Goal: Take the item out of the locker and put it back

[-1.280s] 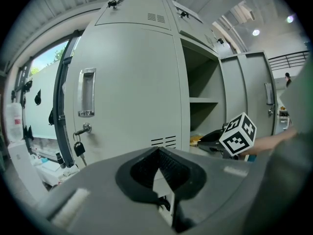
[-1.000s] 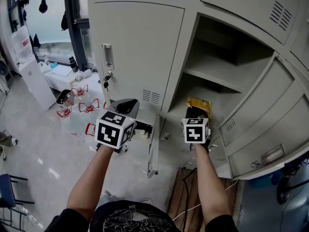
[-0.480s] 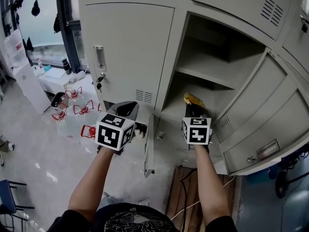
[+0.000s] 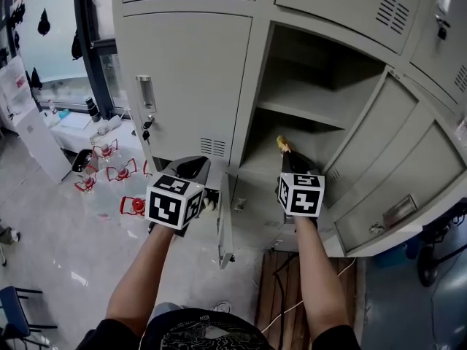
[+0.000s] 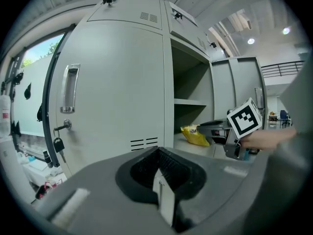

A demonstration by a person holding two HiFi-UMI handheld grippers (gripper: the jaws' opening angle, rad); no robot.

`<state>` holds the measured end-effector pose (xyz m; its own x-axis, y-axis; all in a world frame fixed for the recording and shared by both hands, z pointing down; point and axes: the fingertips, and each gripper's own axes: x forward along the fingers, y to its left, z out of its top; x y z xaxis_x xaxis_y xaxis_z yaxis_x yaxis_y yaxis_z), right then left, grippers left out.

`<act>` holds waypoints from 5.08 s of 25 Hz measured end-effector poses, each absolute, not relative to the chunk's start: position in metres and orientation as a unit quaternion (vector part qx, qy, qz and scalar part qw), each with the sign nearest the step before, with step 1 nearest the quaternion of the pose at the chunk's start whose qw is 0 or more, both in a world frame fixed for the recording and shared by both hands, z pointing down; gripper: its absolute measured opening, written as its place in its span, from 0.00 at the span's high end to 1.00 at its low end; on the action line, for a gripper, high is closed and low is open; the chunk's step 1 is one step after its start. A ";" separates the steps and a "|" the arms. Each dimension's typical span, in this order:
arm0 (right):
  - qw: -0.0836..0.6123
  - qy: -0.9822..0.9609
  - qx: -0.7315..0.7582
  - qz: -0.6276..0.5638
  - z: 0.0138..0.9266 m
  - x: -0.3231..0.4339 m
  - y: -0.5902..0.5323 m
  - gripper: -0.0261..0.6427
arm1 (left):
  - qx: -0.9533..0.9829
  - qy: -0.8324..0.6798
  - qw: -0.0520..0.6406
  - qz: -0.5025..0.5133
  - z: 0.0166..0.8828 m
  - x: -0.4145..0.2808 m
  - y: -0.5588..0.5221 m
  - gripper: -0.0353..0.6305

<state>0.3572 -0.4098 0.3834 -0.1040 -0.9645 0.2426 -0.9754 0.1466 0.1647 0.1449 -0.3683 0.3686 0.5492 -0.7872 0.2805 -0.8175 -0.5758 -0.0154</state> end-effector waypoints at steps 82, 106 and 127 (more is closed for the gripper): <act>0.048 -0.610 0.791 0.017 0.329 0.288 -0.142 0.92 | 0.947 -0.299 0.033 0.112 0.359 0.091 -0.260 0.94; 0.047 -0.639 0.768 -0.016 0.292 0.299 -0.206 0.92 | 0.941 -0.320 0.023 0.111 0.337 0.100 -0.294 0.94; 0.048 -0.653 0.748 -0.109 0.205 0.347 -0.307 0.92 | 0.931 -0.355 0.015 0.089 0.301 0.137 -0.346 0.94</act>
<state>0.3468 -0.3070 0.2051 0.1243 -0.9870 -0.1016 -0.9662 -0.1437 0.2141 0.1366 -0.3457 0.3011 0.7323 -0.6577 0.1764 -0.6629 -0.7478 -0.0362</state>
